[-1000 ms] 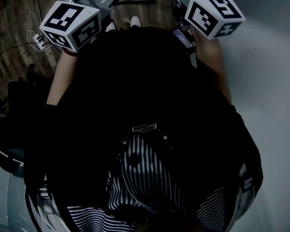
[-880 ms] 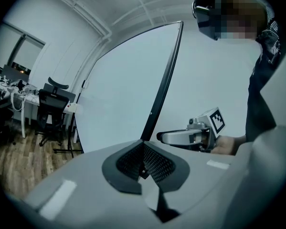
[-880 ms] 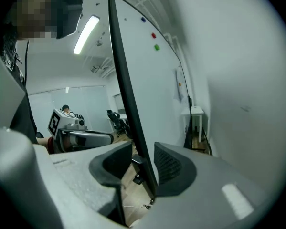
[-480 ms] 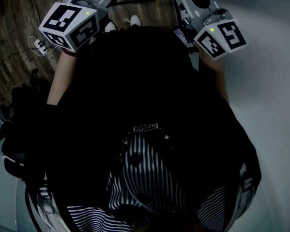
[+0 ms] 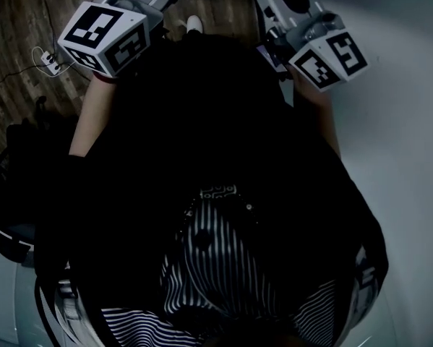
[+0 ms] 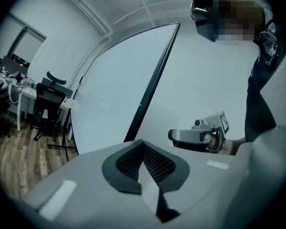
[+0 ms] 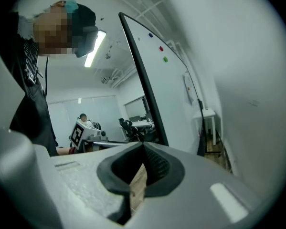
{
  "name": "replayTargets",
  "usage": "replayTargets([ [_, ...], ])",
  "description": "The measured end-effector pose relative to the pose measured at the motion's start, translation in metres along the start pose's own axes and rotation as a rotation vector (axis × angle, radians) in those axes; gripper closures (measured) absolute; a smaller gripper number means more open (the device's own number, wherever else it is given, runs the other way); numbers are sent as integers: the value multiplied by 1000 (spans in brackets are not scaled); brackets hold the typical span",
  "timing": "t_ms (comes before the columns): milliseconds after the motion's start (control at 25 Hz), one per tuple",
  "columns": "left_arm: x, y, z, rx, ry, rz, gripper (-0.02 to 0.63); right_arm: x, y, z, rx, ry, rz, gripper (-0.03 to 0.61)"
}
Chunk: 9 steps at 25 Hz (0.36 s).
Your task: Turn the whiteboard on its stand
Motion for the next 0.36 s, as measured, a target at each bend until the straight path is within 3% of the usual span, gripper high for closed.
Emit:
replayTargets([
  [360, -12, -9, -3, 88, -4, -41, 612, -22, 2, 25, 146, -24, 55, 578],
])
Point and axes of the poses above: the fingertips, and each gripper's own axes: z forward along the fingers, y to its right, x out of its top, the point moved 7 cm from there along -z, backward along the fingers
